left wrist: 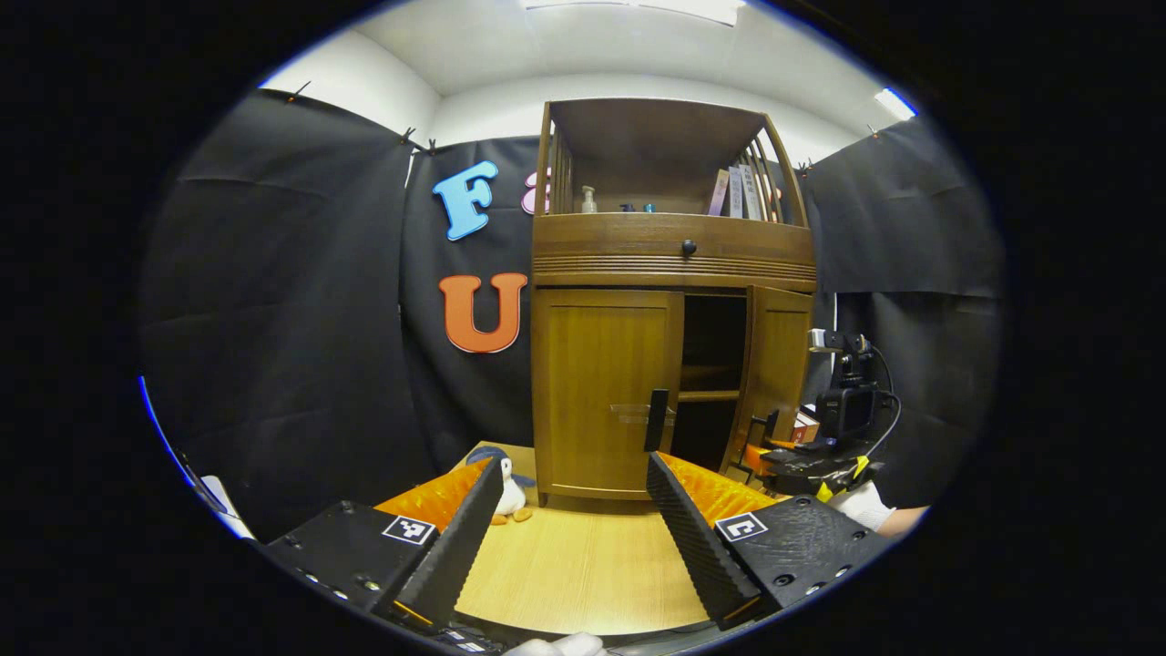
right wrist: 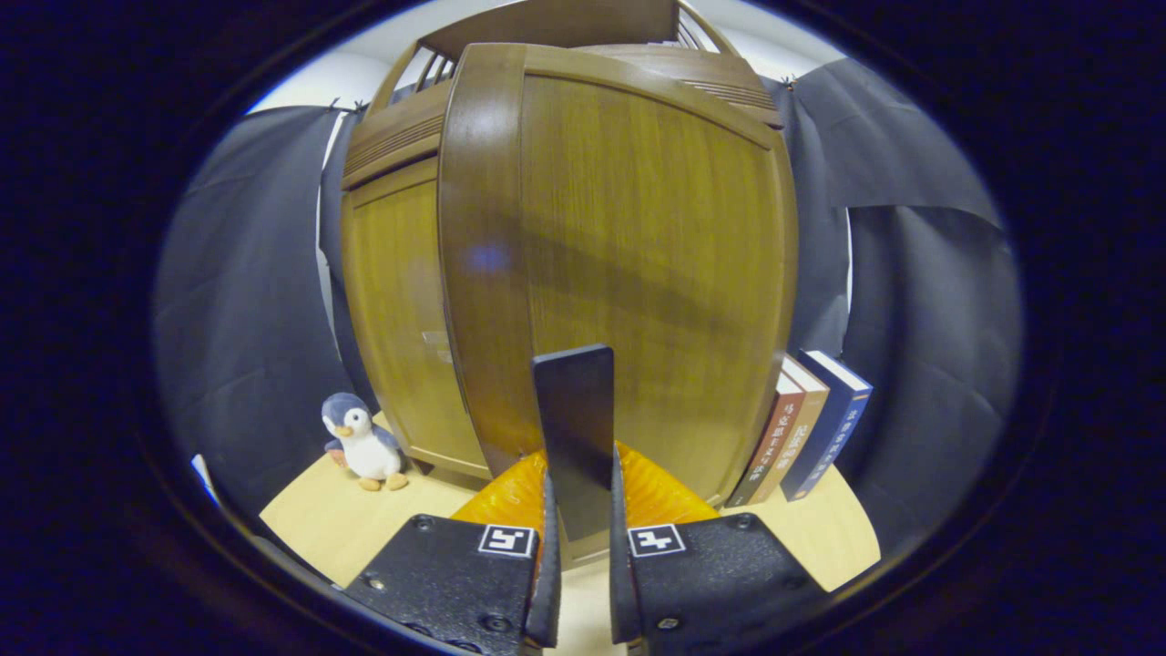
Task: Open the right door of the double-door shoe cabinet with the right hand, and open the left door with the left hand.
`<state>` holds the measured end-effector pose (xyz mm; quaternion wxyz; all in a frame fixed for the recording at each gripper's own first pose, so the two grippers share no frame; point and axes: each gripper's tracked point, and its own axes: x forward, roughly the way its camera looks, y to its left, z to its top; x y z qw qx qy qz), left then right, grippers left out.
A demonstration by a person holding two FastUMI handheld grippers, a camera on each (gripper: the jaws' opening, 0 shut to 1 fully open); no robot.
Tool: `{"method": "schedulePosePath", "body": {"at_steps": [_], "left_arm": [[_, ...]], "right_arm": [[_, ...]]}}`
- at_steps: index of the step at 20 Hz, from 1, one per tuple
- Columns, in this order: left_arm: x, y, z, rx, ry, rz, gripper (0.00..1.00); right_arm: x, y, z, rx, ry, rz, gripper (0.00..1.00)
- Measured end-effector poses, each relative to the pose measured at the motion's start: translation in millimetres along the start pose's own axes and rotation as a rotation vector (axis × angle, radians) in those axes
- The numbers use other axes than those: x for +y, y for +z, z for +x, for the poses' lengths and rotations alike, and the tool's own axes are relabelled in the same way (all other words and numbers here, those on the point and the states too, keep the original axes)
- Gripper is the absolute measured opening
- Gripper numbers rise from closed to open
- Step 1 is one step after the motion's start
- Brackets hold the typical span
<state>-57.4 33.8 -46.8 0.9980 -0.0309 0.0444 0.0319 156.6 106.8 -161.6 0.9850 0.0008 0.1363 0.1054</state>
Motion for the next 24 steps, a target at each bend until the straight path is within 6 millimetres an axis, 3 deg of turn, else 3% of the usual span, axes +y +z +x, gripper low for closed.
{"method": "schedulePosePath", "body": {"at_steps": [9, 17, 23, 24], "left_arm": [[-48, -4, 21, 0.013, -0.133, 0.014, 0.96], [-88, -8, 25, 0.02, -0.211, 0.022, 0.96], [-107, -6, 30, 0.021, -0.234, 0.024, 0.96], [-109, -6, 31, 0.02, -0.236, 0.026, 0.96]], "right_arm": [[-39, -10, -42, -0.007, -0.048, 0.046, 0.21], [-92, -16, -69, -0.018, -0.121, 0.049, 0.1], [-153, -18, -78, -0.023, -0.187, 0.039, 0.04], [-154, -19, -77, -0.016, -0.162, 0.078, 0.04]]}}
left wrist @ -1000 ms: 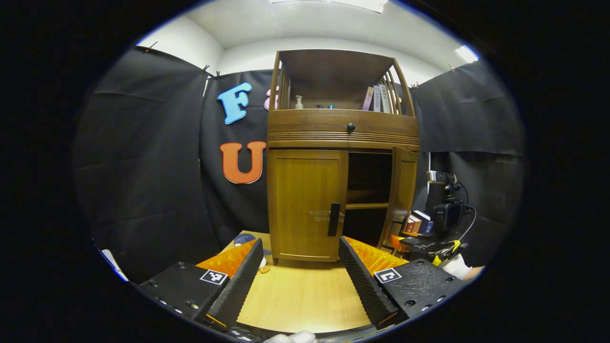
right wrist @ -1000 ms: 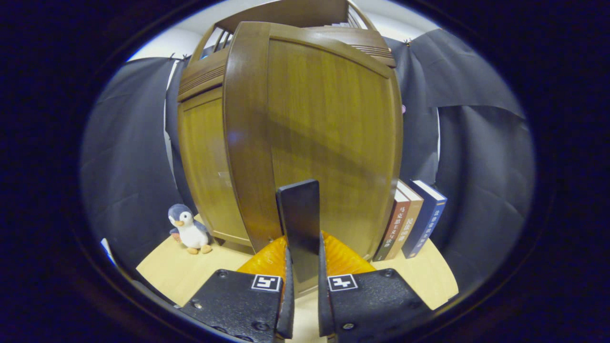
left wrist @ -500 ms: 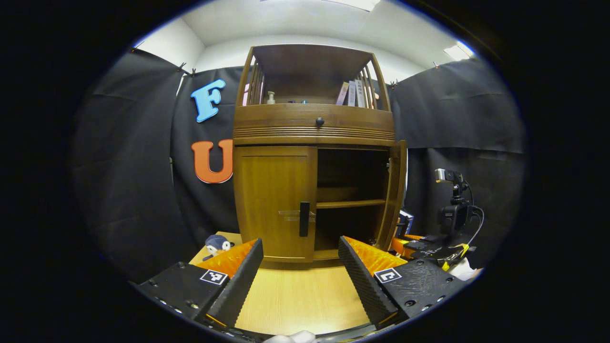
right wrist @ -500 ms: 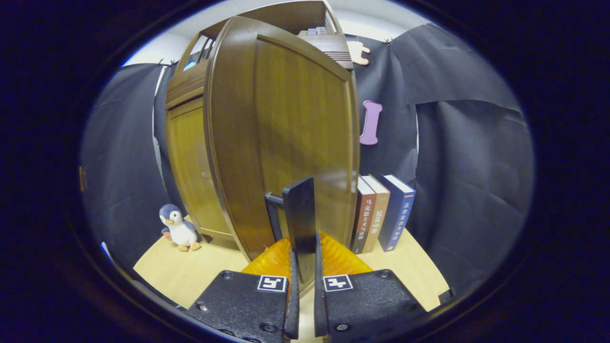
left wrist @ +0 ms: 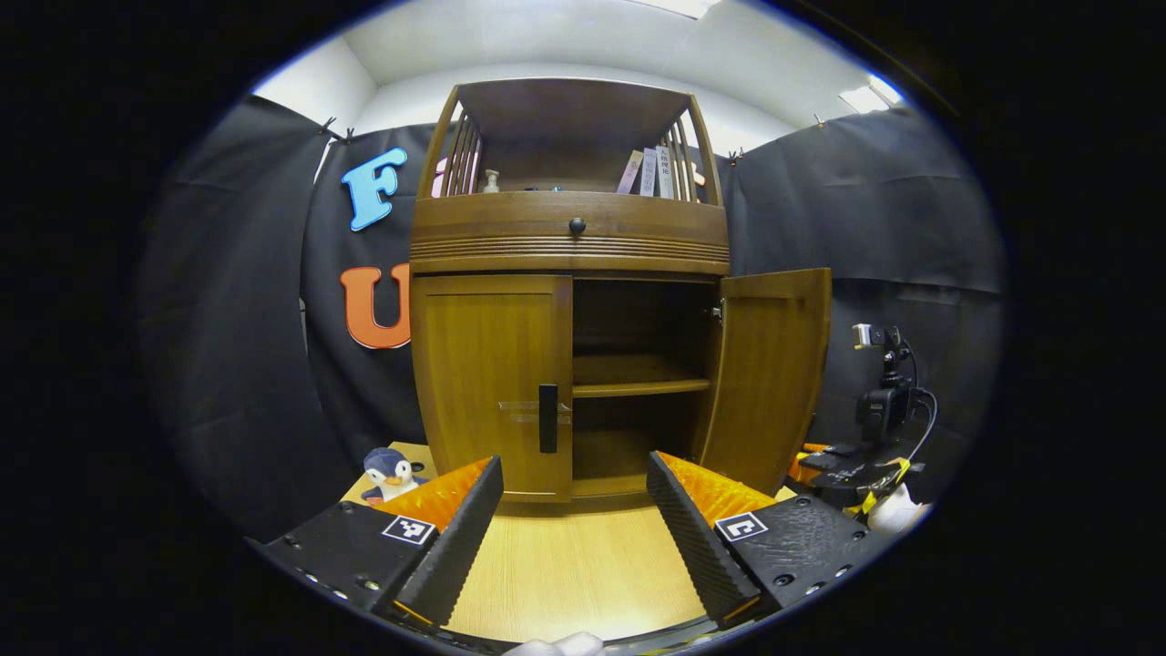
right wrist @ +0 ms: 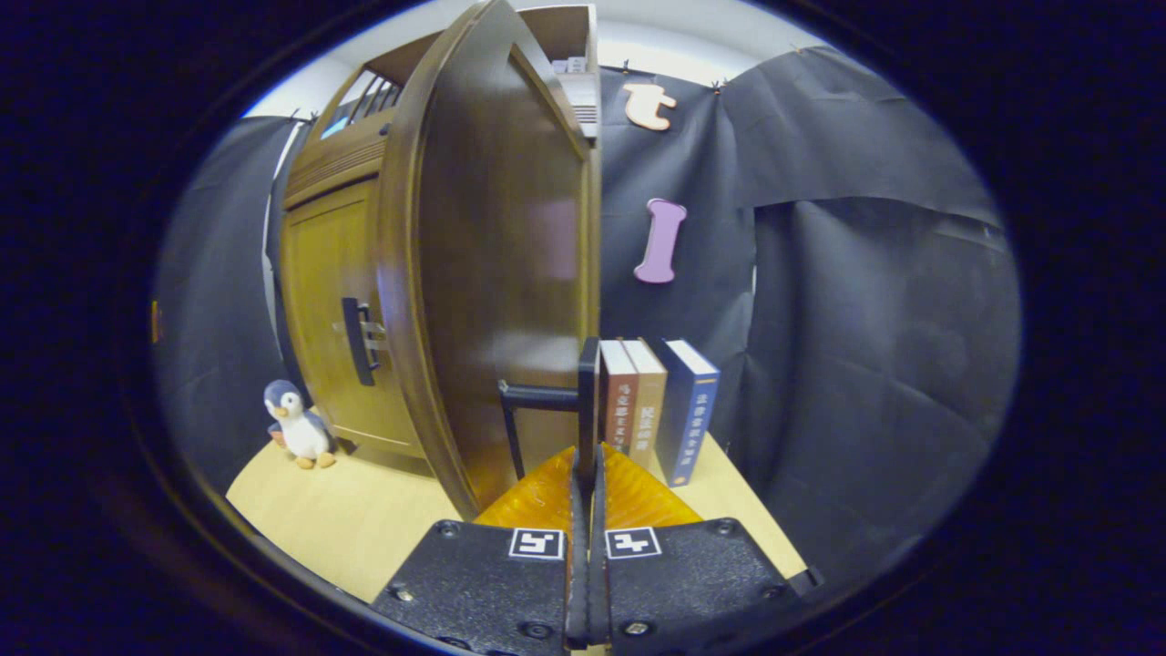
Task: Open the right door of the double-door shoe cabinet with the right hand, and open the left door with the left hand.
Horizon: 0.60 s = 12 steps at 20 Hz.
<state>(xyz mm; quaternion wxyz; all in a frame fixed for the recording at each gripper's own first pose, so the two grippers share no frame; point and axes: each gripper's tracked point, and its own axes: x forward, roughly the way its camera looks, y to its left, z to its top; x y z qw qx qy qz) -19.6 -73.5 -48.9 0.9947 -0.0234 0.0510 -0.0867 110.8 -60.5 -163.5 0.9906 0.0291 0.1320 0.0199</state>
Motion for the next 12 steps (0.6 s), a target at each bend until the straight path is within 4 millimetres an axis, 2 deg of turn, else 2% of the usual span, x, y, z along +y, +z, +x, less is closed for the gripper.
{"method": "schedulePosePath", "body": {"at_steps": [3, 12], "left_arm": [[-7, 1, 5, 0.004, -0.002, 0.004, 0.96], [-21, 4, 22, 0.012, 0.049, 0.009, 0.96]], "right_arm": [[-24, 5, 2, 0.002, 0.03, -0.014, 0.04], [-58, 10, 6, 0.008, 0.151, -0.046, 0.04]]}}
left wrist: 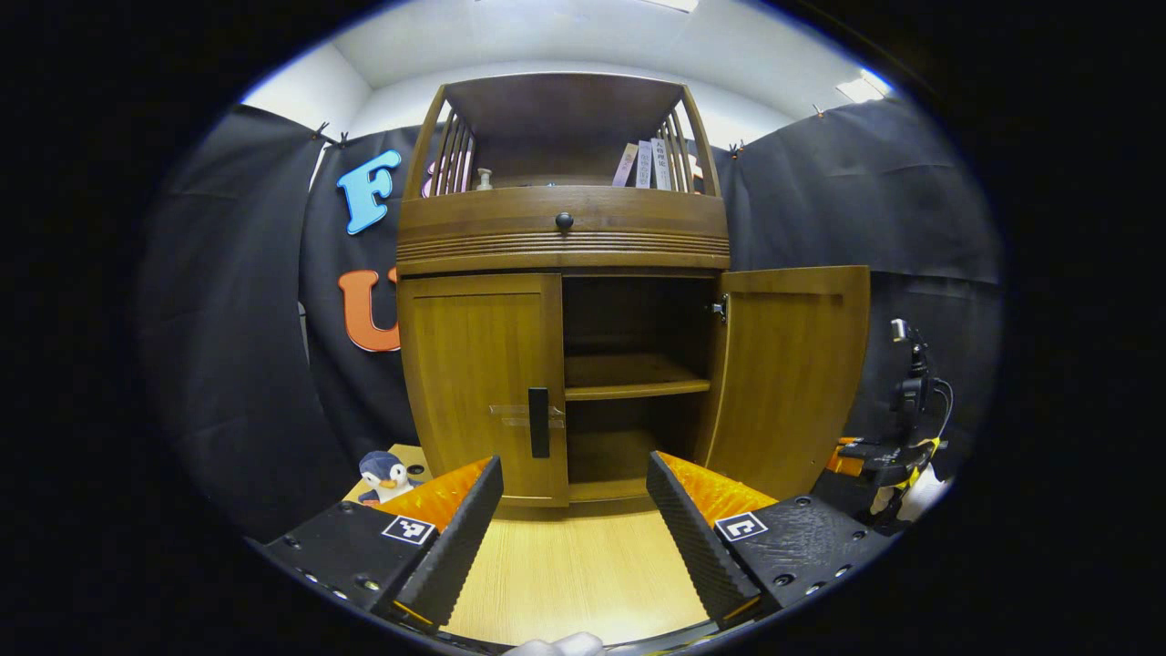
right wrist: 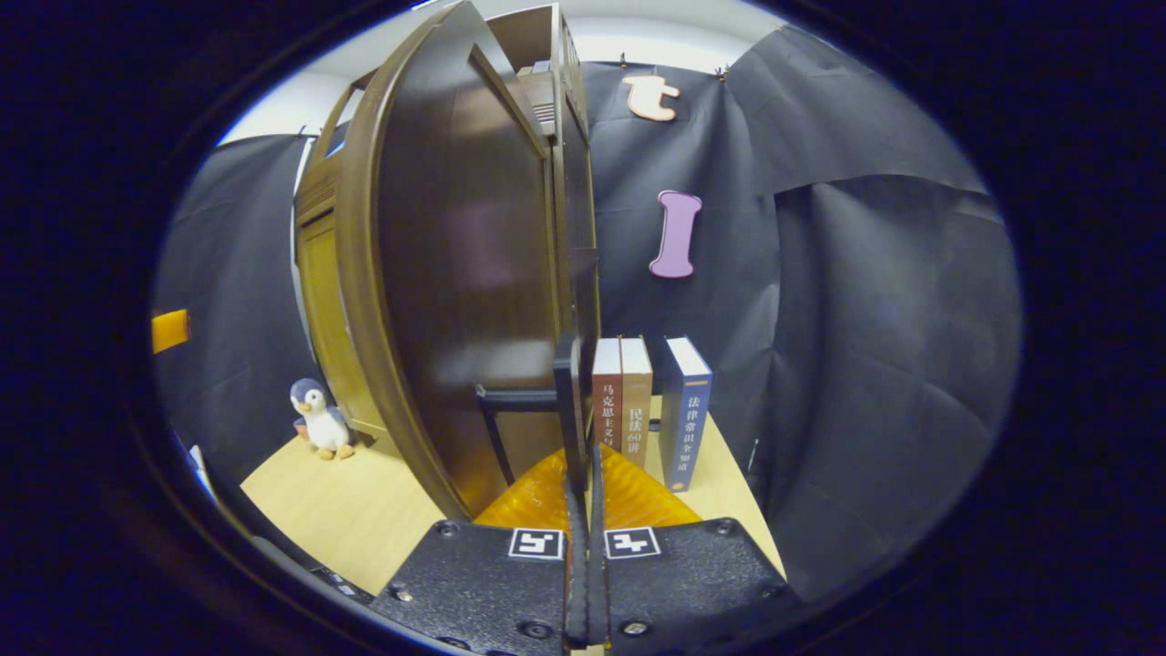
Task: Open the right door of the double-door shoe cabinet with the right hand, and open the left door with the left hand.
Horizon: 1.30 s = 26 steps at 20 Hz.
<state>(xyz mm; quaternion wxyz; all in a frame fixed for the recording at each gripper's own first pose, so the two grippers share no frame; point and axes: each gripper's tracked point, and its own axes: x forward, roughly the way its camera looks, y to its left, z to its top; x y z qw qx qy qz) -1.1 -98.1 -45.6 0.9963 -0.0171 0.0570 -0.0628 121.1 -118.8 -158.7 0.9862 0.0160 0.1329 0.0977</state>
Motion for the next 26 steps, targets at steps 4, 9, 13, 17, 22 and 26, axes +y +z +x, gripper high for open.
{"method": "schedulePosePath", "body": {"at_steps": [4, 9, 13, 17, 22, 26], "left_arm": [[-7, 2, 7, 0.001, 0.04, -0.012, 0.96], [-11, 4, 12, -0.002, 0.063, -0.014, 0.96], [-3, 5, 12, -0.005, 0.062, 0.002, 0.96], [16, 5, 13, -0.011, 0.06, 0.016, 0.96], [49, 6, 14, -0.019, 0.047, 0.006, 0.96], [75, 7, 11, -0.029, 0.051, 0.001, 1.0]], "right_arm": [[-7, 1, 2, 0.011, 0.065, -0.022, 0.03], [-4, 0, 1, 0.01, 0.082, -0.028, 0.04], [-19, 1, -17, 0.018, 0.02, -0.032, 0.21], [-27, 12, -60, -0.009, -0.088, -0.005, 0.67], [1, 43, -113, -0.071, -0.233, 0.019, 0.92], [44, 69, -133, -0.139, -0.282, 0.032, 0.99]]}}
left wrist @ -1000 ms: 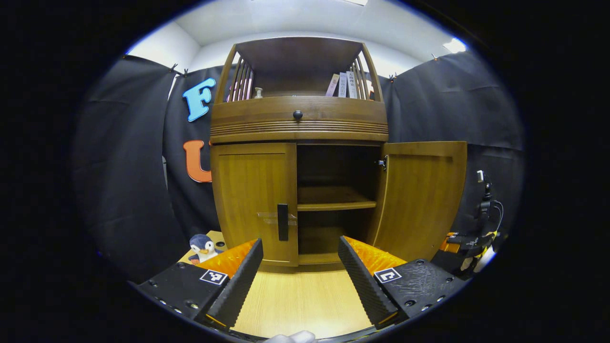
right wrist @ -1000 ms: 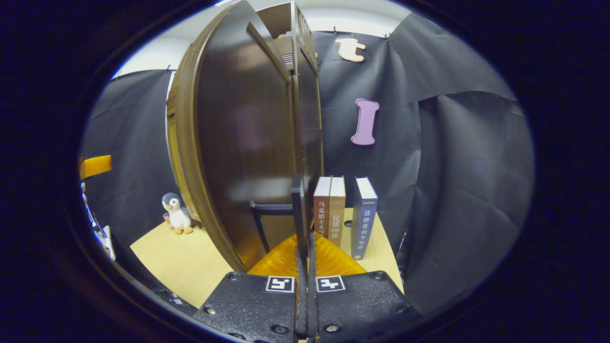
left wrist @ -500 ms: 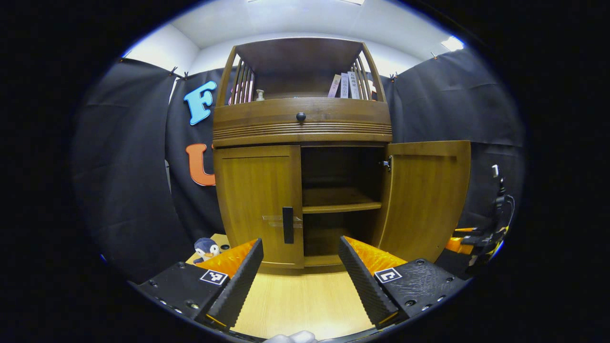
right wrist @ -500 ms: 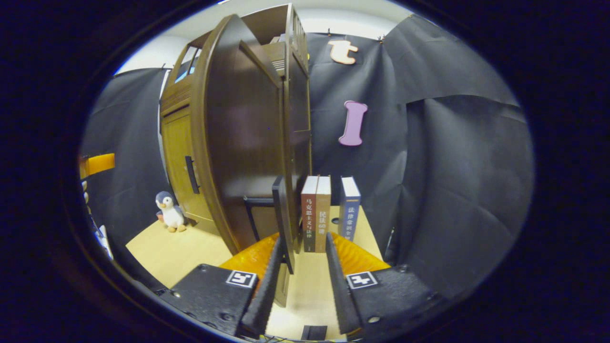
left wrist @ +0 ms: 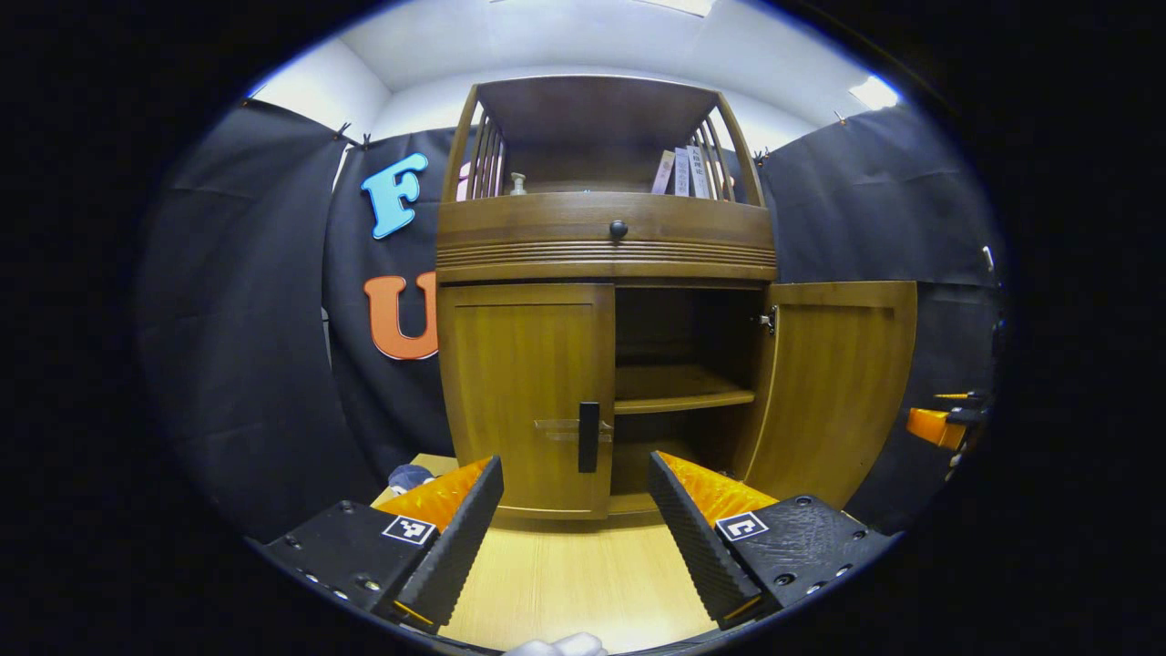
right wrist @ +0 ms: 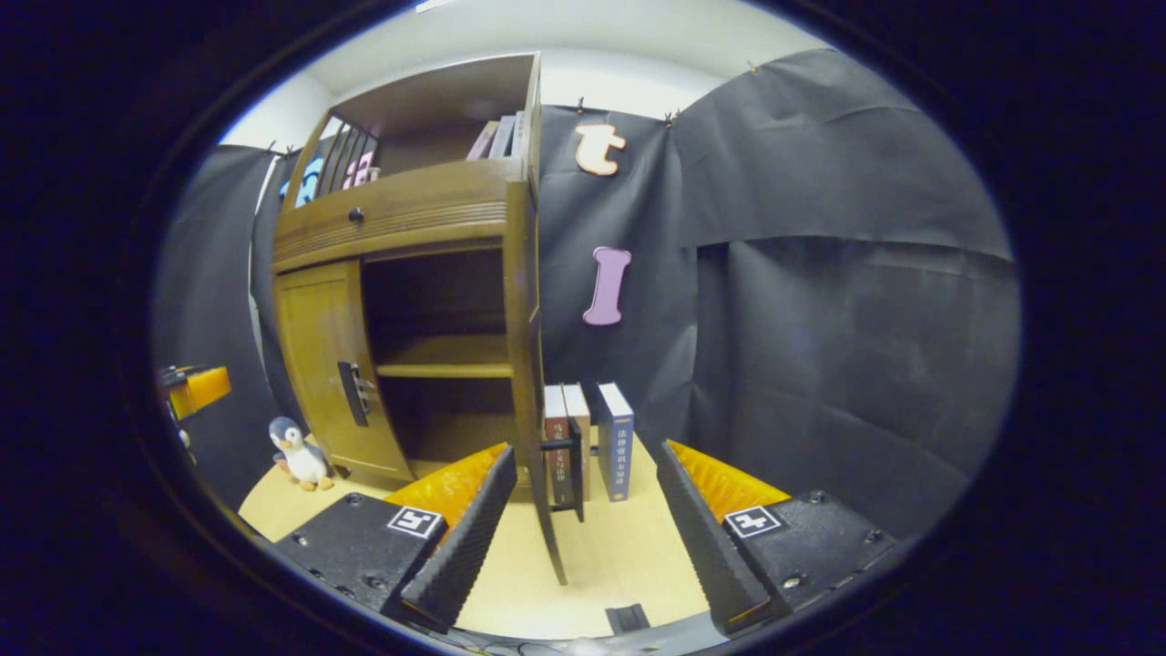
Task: Open the right door of the double-door shoe cabinet with the right hand, and open the left door with the left hand.
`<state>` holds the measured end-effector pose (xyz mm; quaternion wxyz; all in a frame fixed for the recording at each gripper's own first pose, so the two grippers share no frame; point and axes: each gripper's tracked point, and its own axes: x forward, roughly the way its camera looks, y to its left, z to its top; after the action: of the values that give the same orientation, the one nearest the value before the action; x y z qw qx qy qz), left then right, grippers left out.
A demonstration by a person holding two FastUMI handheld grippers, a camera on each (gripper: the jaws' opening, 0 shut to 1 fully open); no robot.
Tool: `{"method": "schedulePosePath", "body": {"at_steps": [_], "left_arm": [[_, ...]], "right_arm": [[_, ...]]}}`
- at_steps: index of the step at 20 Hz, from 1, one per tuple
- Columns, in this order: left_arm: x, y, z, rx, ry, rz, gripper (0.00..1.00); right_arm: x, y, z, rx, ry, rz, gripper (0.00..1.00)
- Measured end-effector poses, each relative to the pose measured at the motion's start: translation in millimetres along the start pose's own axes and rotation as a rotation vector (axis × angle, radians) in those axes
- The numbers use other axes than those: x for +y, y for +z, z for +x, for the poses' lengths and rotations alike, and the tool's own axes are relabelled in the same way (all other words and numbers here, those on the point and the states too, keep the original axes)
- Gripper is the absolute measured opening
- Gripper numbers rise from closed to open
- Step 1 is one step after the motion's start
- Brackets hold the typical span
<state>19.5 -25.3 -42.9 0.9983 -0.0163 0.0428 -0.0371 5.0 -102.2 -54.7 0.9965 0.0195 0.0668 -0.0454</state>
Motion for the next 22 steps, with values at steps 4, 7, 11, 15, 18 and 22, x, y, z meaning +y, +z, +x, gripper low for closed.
{"method": "schedulePosePath", "body": {"at_steps": [4, 7, 11, 15, 18, 22], "left_arm": [[28, -7, -5, 0.007, 0.026, 0.011, 1.0], [42, -19, -6, 0.026, 0.037, 0.007, 0.96], [45, -35, 7, 0.049, 0.028, -0.006, 0.96], [41, -37, 48, 0.021, 0.004, -0.017, 0.96], [28, -35, 92, -0.018, -0.032, -0.041, 0.96], [11, -45, 155, -0.028, -0.065, -0.046, 0.96]], "right_arm": [[47, 0, -6, -0.02, 0.002, -0.001, 0.99], [86, -9, -4, -0.038, 0.016, -0.006, 0.99], [133, -24, 1, -0.013, 0.083, -0.021, 0.99], [150, -17, 13, 0.002, 0.101, -0.015, 0.99], [154, -8, 15, 0.001, 0.089, -0.027, 1.0], [149, 3, 15, 0.003, 0.055, -0.055, 0.99]]}}
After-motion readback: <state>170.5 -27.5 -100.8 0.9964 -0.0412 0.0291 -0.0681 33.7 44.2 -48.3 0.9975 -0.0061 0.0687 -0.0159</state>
